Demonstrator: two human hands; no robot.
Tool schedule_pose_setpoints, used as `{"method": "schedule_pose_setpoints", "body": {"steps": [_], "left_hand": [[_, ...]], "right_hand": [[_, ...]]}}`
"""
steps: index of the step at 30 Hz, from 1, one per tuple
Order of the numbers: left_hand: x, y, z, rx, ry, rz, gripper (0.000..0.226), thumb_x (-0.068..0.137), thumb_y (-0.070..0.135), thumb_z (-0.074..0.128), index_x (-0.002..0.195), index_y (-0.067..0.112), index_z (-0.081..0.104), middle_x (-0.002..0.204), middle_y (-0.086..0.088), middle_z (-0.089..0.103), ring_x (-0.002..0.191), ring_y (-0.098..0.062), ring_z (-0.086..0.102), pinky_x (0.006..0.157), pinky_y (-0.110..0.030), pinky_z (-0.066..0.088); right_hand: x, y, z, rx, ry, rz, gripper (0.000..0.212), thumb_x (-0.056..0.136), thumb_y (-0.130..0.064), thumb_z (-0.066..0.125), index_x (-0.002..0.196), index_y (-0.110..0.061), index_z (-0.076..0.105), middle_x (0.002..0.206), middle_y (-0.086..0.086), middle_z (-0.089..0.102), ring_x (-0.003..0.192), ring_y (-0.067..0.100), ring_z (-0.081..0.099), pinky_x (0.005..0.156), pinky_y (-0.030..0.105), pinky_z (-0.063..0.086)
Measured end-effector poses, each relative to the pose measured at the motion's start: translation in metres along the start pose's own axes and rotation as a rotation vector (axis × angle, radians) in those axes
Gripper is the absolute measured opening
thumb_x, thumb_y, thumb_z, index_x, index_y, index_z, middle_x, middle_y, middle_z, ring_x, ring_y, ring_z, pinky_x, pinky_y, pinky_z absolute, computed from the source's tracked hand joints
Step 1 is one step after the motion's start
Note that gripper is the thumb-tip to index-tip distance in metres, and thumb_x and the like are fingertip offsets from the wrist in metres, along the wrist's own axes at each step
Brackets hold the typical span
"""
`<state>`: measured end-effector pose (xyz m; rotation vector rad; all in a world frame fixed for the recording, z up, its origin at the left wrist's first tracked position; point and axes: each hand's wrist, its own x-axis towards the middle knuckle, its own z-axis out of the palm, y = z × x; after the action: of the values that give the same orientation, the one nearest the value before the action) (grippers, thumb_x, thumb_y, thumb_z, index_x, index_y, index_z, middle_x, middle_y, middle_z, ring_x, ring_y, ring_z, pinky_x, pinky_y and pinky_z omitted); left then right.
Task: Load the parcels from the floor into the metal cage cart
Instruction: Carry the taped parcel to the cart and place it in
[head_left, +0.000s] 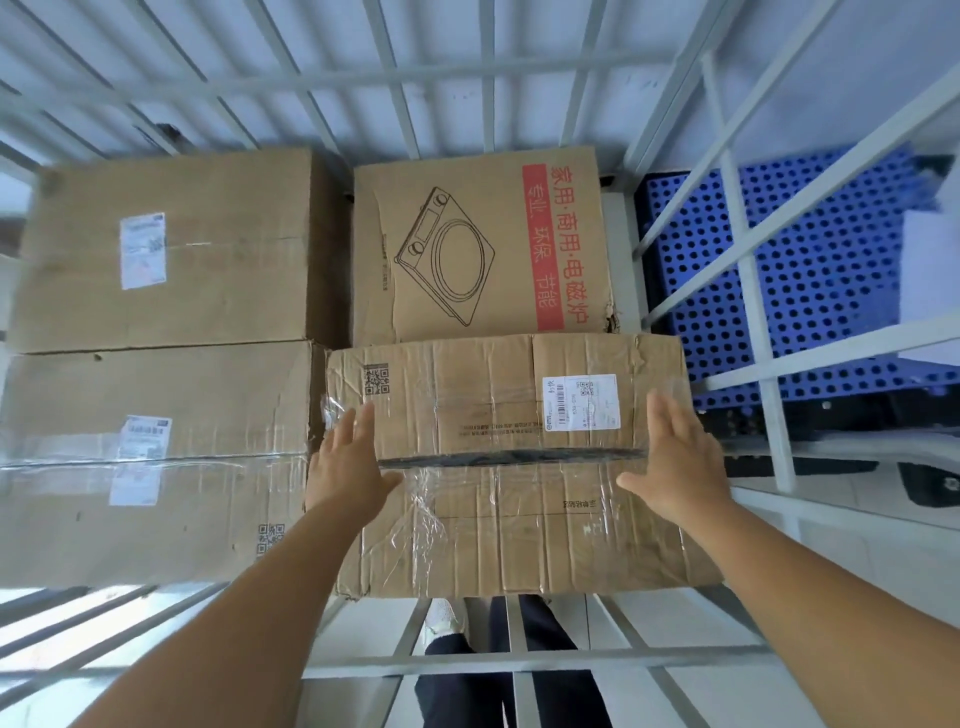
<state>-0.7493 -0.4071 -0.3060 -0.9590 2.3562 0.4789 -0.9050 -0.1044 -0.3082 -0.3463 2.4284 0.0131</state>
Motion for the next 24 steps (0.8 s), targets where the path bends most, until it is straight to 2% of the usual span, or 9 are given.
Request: {"method": "schedule_pose_setpoints", "body": {"steps": [4, 10, 16, 24], "left_hand": [[-0.024, 0.024, -0.033, 0.091, 0.066, 0.115, 0.098, 0.086, 0.044, 0.067, 0.154, 0.022, -0.001, 0.162, -0.001, 0.006, 0.148, -0.024, 0.011, 0.12, -0.043, 0.017], [-0.068, 0.067, -0.085, 0.172, 0.139, 0.318, 0.097, 0.088, 0.044, 0.063, 0.154, 0.023, -0.005, 0.163, 0.001, 0.0, 0.149, -0.021, 0.004, 0.121, -0.04, 0.007], [-0.128, 0.107, -0.141, 0.195, 0.222, 0.559, 0.094, 0.089, 0.046, 0.061, 0.155, 0.023, -0.002, 0.162, 0.002, 0.003, 0.149, -0.02, 0.005, 0.12, -0.039, 0.007], [-0.223, 0.15, -0.182, 0.198, 0.206, 0.908, 0.093, 0.089, 0.044, 0.061, 0.155, 0.023, -0.002, 0.162, 0.002, 0.005, 0.149, -0.019, 0.008, 0.121, -0.039, 0.009]], "right_hand": [[-0.032, -0.014, -0.039, -0.047, 0.037, -0.081, 0.11, 0.085, -0.047, 0.067, 0.155, -0.017, -0.013, 0.163, 0.006, -0.013, 0.151, 0.026, -0.005, 0.12, 0.045, 0.006], [-0.093, -0.032, -0.087, -0.047, 0.107, -0.102, 0.105, 0.088, -0.046, 0.065, 0.155, -0.018, -0.012, 0.163, 0.002, -0.013, 0.151, 0.025, -0.007, 0.12, 0.045, 0.004], [-0.17, -0.036, -0.127, 0.053, 0.242, -0.017, 0.102, 0.09, -0.045, 0.062, 0.155, -0.02, -0.012, 0.163, -0.001, -0.013, 0.151, 0.024, -0.008, 0.121, 0.043, 0.002], [-0.288, -0.017, -0.154, 0.195, 0.432, 0.208, 0.095, 0.092, -0.042, 0.061, 0.156, -0.02, -0.006, 0.164, 0.002, -0.01, 0.151, 0.023, -0.005, 0.12, 0.043, 0.008]]}}
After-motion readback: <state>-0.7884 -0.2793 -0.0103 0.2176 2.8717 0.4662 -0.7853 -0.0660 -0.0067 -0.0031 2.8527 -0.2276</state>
